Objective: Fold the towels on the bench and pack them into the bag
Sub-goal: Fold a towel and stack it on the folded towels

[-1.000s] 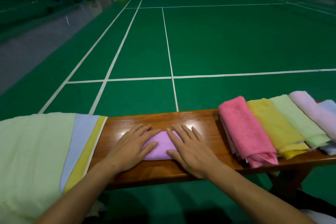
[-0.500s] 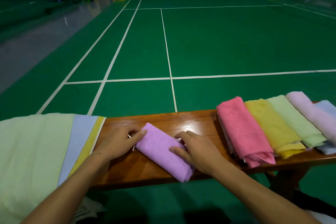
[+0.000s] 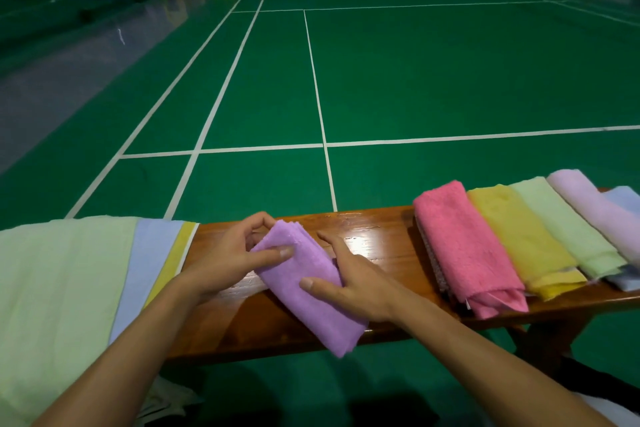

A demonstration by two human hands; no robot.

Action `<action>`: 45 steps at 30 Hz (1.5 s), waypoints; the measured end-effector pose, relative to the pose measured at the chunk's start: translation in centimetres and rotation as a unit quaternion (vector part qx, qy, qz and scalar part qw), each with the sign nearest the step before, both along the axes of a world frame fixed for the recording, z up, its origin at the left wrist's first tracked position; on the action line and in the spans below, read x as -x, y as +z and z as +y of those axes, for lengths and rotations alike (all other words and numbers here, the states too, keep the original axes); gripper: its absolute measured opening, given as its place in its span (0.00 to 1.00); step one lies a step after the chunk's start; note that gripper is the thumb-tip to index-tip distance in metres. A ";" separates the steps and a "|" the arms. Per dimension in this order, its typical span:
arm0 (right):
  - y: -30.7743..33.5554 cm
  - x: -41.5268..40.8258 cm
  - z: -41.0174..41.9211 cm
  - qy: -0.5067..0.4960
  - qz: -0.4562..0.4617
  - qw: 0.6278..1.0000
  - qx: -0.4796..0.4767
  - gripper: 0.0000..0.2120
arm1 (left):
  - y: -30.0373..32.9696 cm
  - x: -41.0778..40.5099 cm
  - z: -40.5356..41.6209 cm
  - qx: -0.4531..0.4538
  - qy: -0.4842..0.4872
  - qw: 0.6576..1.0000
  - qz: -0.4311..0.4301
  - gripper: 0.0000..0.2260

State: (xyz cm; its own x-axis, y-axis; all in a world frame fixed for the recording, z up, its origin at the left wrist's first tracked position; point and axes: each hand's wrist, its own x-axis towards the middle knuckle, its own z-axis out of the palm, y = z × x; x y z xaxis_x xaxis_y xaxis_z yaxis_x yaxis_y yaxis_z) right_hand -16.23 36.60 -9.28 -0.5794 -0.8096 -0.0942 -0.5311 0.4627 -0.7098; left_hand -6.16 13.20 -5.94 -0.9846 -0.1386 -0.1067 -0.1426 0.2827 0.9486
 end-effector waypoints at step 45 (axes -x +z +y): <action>2.6 22.9 46.3 -0.406 0.108 0.901 0.107 0.10 | 2.3 36.1 47.5 0.149 -0.091 0.985 -0.001 0.42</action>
State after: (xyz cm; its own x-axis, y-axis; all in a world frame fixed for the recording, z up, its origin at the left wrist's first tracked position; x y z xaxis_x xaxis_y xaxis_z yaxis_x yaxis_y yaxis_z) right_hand -39.15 82.86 -6.64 -0.9749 -0.0972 0.2004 -0.2164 0.6260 -0.7492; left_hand -42.27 60.73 -3.67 -0.9958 0.0146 -0.0907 -0.0663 0.5689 0.8198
